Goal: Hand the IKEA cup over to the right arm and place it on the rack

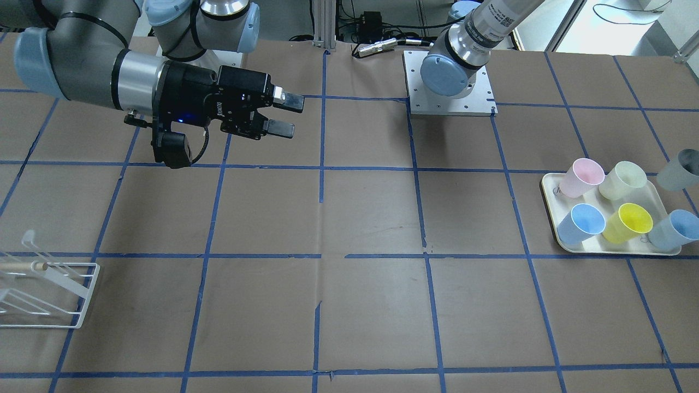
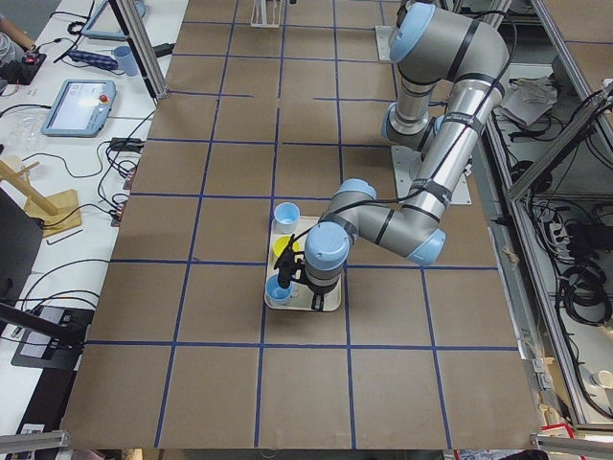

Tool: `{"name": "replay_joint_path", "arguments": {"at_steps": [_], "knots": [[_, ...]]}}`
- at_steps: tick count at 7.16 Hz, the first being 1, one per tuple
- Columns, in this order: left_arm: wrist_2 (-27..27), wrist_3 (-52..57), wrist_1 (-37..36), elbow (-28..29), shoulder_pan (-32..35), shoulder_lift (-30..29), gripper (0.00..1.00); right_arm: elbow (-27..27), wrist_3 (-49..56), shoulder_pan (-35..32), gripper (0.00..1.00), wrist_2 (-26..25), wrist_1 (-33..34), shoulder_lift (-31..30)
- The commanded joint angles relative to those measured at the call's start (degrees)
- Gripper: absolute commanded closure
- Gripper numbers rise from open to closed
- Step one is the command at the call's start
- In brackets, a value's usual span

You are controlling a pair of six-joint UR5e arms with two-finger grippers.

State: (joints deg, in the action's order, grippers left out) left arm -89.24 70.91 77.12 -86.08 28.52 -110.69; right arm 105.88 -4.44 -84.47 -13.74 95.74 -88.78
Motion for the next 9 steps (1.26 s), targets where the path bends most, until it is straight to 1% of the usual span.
{"name": "replay_joint_path", "arguments": {"at_steps": [1,2,3,5,6,7,8,9], "knots": [[8.3,1.6,20.9,6.9,2.7,4.9,1.0,1.1,-0.2,0.1,0.0,5.0,1.0,0.4],[11.7,1.6,32.0,8.7,4.7,6.2,1.0,1.3,0.0,0.1,0.0,5.0,1.0,1.6],[17.4,0.5,42.0,8.9,8.8,7.4,1.0,1.3,0.2,0.0,0.0,5.2,1.8,2.3],[27.5,0.0,52.7,8.4,17.2,7.9,1.0,1.4,0.5,-0.3,0.0,7.5,2.6,2.7],[33.3,-0.4,59.3,7.7,21.3,7.8,1.0,1.4,0.1,-0.5,0.0,7.5,5.6,2.6],[40.6,0.0,65.3,6.0,25.4,6.7,1.0,1.7,0.4,-0.7,0.0,7.5,6.5,2.9],[46.5,0.9,69.8,3.5,29.4,7.7,1.0,2.0,0.5,-1.1,0.0,7.9,7.7,4.7],[51.7,2.6,71.0,1.2,32.7,8.1,1.0,2.1,0.0,-2.5,0.0,9.8,10.1,5.9]]}}
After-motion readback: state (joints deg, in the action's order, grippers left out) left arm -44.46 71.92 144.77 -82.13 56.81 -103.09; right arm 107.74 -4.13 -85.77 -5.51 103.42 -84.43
